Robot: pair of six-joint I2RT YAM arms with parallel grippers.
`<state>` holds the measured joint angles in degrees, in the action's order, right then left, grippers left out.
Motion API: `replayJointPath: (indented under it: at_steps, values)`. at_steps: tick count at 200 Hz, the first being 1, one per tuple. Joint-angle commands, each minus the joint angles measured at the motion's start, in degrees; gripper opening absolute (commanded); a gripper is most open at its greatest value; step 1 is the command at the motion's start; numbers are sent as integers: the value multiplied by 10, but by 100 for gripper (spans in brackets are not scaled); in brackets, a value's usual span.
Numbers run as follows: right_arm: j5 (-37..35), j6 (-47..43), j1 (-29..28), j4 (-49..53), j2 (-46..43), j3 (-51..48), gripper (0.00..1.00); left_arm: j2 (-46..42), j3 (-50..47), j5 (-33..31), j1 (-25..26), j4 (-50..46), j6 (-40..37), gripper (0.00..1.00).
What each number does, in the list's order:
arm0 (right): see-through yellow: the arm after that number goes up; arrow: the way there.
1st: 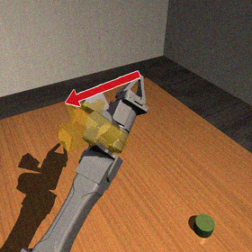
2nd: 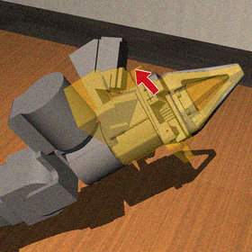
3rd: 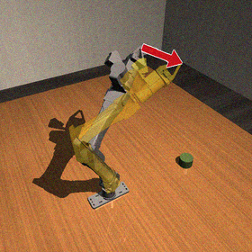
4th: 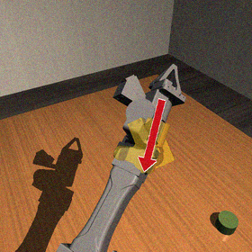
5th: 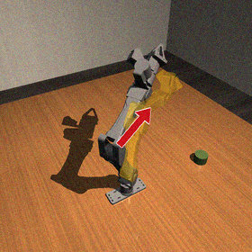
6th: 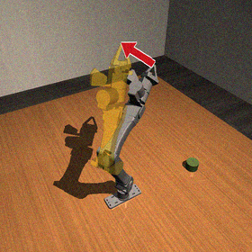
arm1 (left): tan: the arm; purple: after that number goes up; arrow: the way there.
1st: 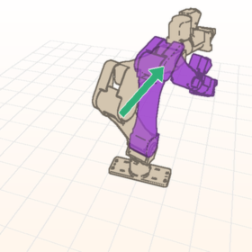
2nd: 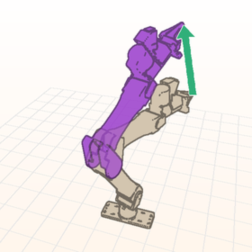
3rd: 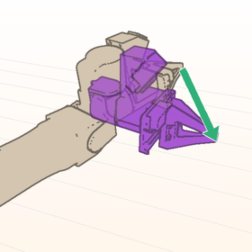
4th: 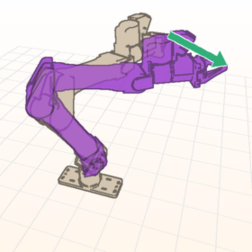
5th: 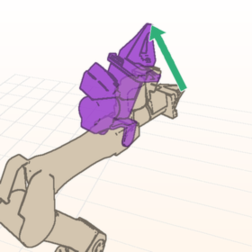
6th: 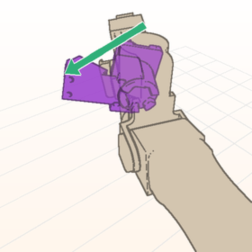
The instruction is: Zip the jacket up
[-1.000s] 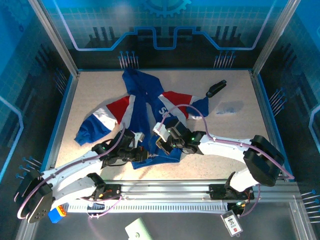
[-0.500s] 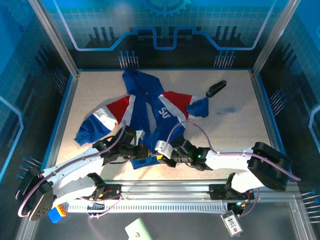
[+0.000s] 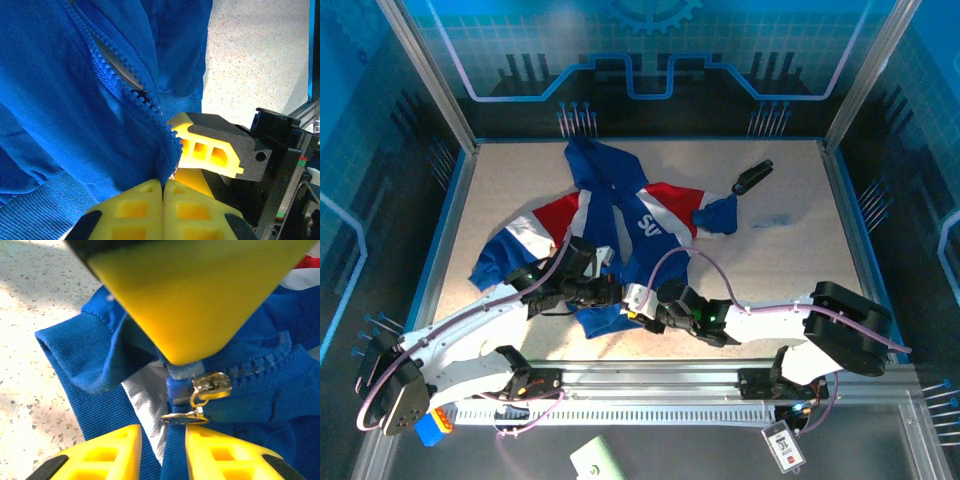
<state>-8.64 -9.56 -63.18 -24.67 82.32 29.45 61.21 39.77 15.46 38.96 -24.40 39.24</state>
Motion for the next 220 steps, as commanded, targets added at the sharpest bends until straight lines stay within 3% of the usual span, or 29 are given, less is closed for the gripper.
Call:
replayJointPath:
  at_steps: [1,77,126,179,220]
  values:
    - [-26,-6,-10,-24,4,12,32,5,17,20,-1,-19,15,0]
    - [-49,17,-18,-40,5,20,40,8,12,18,-2,-12,21,0]
    - [-48,15,-20,-30,5,26,32,6,8,12,-2,-15,20,0]
    - [-50,3,-22,4,-17,26,15,5,4,8,-2,-17,14,0]
    - [-56,-13,-22,30,-35,29,13,2,-1,4,-1,-20,6,0]
